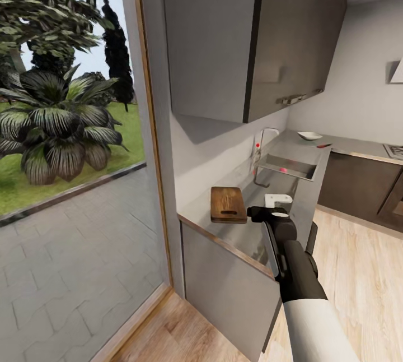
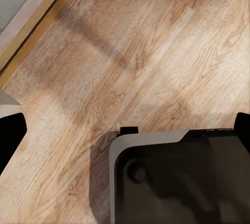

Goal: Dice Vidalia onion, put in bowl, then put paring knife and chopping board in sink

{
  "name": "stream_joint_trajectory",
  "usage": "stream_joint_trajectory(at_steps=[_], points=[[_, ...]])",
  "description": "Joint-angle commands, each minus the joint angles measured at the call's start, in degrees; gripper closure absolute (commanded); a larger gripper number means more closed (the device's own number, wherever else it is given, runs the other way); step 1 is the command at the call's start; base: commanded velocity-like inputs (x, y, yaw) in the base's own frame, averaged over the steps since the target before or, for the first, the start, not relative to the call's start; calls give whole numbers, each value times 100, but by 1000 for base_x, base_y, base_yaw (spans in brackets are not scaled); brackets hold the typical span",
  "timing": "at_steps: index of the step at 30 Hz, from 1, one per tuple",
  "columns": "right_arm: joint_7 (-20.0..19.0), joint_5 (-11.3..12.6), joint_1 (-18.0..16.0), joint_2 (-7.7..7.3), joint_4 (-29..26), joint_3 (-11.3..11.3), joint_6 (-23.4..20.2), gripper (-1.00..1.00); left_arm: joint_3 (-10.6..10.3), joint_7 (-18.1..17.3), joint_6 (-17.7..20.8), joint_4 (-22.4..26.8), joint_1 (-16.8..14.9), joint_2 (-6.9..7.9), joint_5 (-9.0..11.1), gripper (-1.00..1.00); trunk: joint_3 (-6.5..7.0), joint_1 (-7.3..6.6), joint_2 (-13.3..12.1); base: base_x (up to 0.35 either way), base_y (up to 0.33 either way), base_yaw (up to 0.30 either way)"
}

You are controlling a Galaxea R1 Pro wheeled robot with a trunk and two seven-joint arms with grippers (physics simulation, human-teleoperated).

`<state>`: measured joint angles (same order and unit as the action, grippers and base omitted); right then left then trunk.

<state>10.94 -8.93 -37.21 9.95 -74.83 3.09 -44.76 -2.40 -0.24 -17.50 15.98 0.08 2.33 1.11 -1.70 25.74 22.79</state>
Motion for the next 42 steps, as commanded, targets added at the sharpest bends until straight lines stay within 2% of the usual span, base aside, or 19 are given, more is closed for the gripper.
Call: stream_joint_trajectory(at_steps=[1, 10, 21, 29, 42], points=[[-18, -48, -5, 5, -5, 3, -33, -100, -24, -2, -6, 9, 1, 4, 12, -100, -12, 4, 12, 7, 0, 0], [-6, -47, -5, 5, -5, -2, -44, -100, -24, -2, -7, 7, 1, 4, 12, -100, -12, 4, 12, 139, 65, 0], [-4, -44, -5, 5, 2, -7, -50, -100, -24, -2, -7, 3, 1, 4, 12, -100, -12, 4, 12, 11, 3, -21], [-4, -39, -5, 5, 86, -11, -51, -100, -24, -2, -7, 5, 1, 4, 12, -100, 5, 4, 12, 42, 76, -197], [-4, -40, -5, 5, 161, -134, -51, -100, -30, -2, 1, 2, 1, 4, 12, -100, 47, 4, 12, 42, 266, -218]])
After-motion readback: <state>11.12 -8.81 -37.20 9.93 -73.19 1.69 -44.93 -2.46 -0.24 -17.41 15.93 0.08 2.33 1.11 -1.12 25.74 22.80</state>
